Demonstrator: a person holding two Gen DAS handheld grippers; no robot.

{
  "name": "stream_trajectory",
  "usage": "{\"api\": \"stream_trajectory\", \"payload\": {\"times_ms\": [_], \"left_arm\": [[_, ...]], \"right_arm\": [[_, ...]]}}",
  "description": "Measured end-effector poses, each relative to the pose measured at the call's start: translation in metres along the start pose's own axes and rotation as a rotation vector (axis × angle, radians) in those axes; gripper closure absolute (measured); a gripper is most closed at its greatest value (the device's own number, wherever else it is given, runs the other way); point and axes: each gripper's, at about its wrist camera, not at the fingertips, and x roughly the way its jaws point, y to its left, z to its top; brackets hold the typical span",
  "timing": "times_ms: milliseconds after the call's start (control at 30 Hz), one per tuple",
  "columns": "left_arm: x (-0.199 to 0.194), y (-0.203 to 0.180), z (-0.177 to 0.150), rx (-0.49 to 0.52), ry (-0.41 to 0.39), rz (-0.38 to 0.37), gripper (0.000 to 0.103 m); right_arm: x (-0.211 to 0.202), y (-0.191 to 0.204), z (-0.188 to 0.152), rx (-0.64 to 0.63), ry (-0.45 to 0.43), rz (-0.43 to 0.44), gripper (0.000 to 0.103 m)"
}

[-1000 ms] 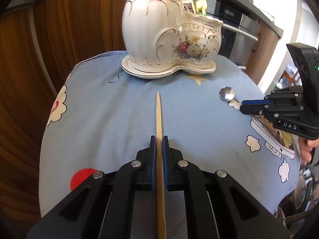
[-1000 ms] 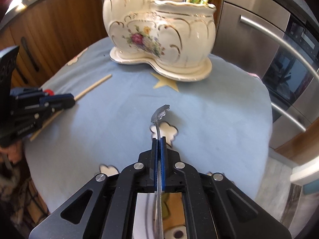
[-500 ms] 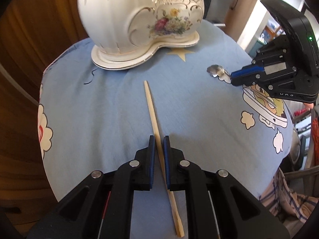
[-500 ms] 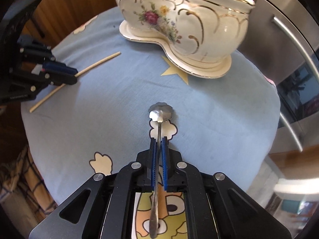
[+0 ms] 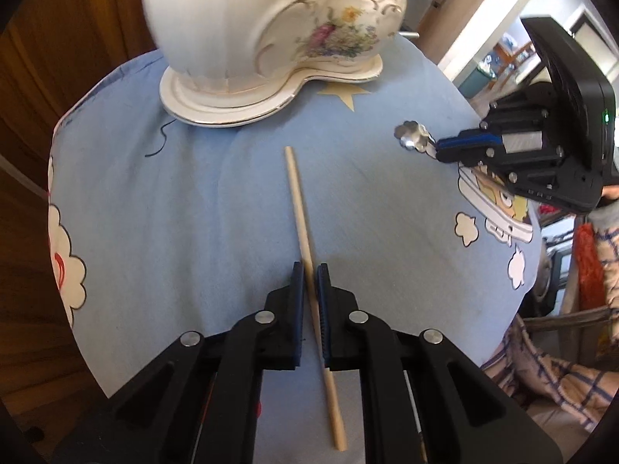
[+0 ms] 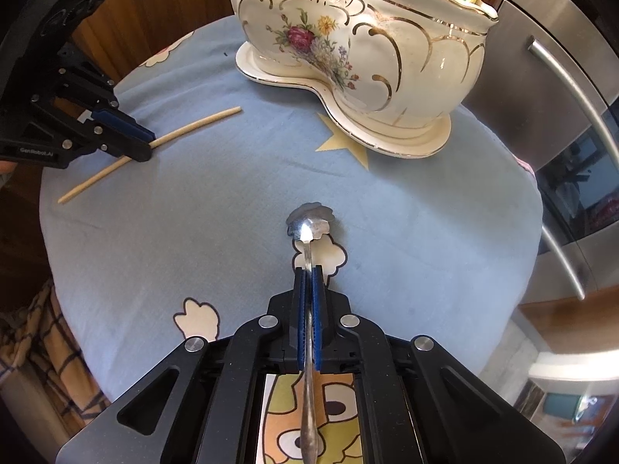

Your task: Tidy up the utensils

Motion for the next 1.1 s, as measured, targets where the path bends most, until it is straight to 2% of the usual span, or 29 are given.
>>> {"api": "stream_trajectory", "payload": {"times_ms": [200, 400, 533, 667, 867, 1100], "left_arm": [[-0.006, -0.006, -0.018, -0.002, -0.09, 0.058, 0.098], [-0.027, 0.001, -0.034, -0.07, -0.245, 0.034, 0.099], [-0.046, 0.008, -0.043, -0.117, -0.336, 0.025, 0.099], [-0.061, -0.002, -0.042, -0.14, -0.41, 0.013, 0.099], [-0.089, -0.01, -0.046, -0.144, -0.519, -0.012, 0.099], [-0.113, -0.023, -0.034, -0.122, -0.618, 0.025, 0.099]], "right_arm": [[-0.014, -0.002, -0.005, 0.03, -0.06, 0.006, 0.099], [-0.035, -0.01, -0.011, 0.08, -0.169, 0.03, 0.099], [-0.047, -0.023, -0.019, 0.161, -0.274, 0.092, 0.099], [-0.054, -0.028, -0.026, 0.22, -0.346, 0.123, 0.099], [-0.066, -0.024, -0.032, 0.235, -0.413, 0.127, 0.099], [-0.087, -0.029, -0.033, 0.261, -0.489, 0.115, 0.099]]}}
